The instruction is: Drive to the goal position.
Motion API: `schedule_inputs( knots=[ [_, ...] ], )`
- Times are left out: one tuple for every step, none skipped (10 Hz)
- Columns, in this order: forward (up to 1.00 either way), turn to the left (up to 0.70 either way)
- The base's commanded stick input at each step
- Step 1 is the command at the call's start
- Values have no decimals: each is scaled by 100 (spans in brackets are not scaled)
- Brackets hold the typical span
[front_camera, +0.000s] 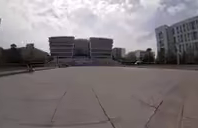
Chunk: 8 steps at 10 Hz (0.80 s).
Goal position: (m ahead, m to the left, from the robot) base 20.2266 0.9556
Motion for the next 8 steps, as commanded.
schedule_inputs(
  knots=[
    [70, 0],
    [70, 0],
    [70, 0],
    [70, 0],
    [70, 0],
    [70, 0],
    [70, 0],
    [70, 0]
  ],
)
